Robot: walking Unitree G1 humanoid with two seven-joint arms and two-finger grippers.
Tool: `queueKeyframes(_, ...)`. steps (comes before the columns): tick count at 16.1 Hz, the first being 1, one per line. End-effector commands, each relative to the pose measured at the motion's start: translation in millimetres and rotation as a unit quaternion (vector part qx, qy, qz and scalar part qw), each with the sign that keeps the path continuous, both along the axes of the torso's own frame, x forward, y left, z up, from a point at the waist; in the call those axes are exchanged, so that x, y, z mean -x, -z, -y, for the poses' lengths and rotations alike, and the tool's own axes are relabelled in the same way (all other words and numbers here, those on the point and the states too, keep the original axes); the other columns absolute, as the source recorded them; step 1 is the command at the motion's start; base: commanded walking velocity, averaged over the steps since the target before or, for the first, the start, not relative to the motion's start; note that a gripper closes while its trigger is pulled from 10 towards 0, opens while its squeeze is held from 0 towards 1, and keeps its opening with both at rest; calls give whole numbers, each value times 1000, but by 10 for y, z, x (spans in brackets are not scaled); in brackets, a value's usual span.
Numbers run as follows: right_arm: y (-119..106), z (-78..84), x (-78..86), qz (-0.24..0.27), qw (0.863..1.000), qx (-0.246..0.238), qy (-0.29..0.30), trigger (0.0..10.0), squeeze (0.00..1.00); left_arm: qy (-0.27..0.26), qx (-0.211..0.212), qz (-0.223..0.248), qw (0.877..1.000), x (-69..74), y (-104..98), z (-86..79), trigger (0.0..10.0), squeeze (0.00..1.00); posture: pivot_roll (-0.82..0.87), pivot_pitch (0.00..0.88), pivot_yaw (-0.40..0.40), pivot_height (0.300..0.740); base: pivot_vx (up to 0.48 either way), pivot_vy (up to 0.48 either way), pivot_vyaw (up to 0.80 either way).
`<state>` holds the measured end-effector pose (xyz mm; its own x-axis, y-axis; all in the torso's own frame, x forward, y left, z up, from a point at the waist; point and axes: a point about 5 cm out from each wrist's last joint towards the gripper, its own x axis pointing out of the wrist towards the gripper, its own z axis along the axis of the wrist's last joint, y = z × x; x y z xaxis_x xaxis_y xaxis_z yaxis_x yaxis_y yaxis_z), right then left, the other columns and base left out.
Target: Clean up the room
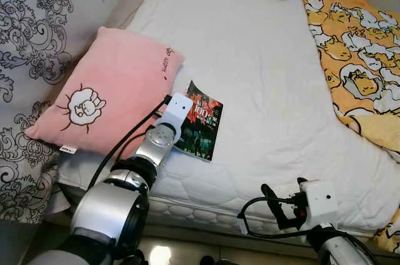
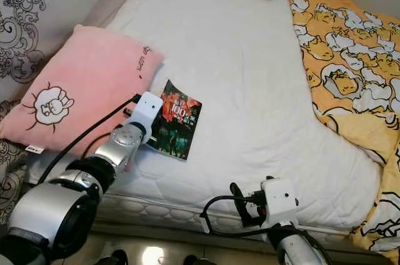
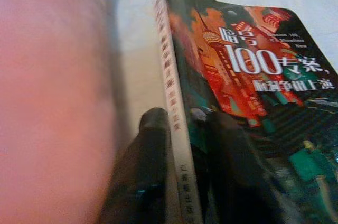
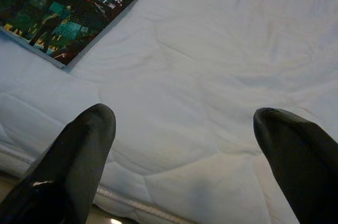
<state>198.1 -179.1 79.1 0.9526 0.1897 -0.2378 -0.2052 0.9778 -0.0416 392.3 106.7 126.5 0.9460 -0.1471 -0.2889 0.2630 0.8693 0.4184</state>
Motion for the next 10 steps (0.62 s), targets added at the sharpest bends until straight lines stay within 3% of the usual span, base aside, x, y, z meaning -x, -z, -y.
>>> queueKeyframes(1, 49, 22, 23, -14, 1000, 7, 5, 10000, 0, 10, -12, 20, 1000, -38, -104, 68, 10000, 1000, -169, 188, -158, 740, 0, 0, 0)
queueKeyframes(5, 59, 11, -26, -11, 1000, 5, 6, 10000, 0, 6, -31, 19, 999, -60, -133, -15, 10000, 1000, -158, 177, -152, 740, 0, 0, 0)
queueKeyframes(8, 85, -37, -85, -4, 1000, -1, 9, 10000, 0, 22, -48, 57, 997, -104, -272, -7, 10000, 1000, -135, 139, -119, 740, 0, 0, 0)
queueKeyframes(10, 63, -41, -203, 23, 999, -16, 30, 10000, 0, 73, 33, 76, 994, -67, -308, 157, 10000, 1000, -66, 76, -74, 740, 0, 0, 0)
